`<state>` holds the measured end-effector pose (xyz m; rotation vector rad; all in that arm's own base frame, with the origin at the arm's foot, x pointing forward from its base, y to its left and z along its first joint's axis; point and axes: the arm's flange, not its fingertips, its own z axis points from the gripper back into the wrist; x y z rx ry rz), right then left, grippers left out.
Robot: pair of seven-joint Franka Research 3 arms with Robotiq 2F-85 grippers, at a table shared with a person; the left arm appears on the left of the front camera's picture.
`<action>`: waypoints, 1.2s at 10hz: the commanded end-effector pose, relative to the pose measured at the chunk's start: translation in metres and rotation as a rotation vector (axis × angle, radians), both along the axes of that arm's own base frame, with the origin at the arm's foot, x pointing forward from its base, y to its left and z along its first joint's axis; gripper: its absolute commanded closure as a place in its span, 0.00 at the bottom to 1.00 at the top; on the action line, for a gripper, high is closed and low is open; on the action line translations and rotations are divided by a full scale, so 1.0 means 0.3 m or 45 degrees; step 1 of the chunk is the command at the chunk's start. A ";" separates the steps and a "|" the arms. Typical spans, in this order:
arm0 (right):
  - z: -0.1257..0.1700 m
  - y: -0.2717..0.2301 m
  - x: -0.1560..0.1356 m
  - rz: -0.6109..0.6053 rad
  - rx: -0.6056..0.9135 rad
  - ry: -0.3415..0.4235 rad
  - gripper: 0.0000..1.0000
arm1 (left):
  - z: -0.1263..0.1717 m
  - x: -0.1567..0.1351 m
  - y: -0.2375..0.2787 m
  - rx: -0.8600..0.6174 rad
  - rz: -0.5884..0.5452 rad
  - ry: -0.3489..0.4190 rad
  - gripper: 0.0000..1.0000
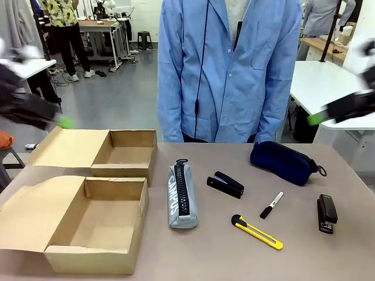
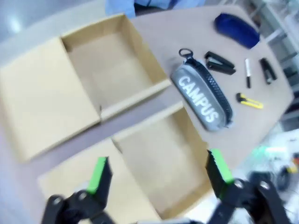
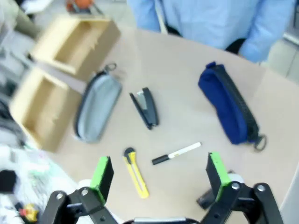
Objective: Place items inside the box.
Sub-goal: Pick up a Pencil pouch or Stapler and place it inside the Mailer Box closest to the robot.
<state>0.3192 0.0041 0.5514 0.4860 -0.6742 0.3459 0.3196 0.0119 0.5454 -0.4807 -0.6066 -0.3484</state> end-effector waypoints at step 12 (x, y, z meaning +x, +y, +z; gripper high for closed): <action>-0.490 -0.877 -0.391 -0.307 0.674 0.223 0.00 | -0.440 -0.287 0.830 -1.011 0.423 0.040 0.00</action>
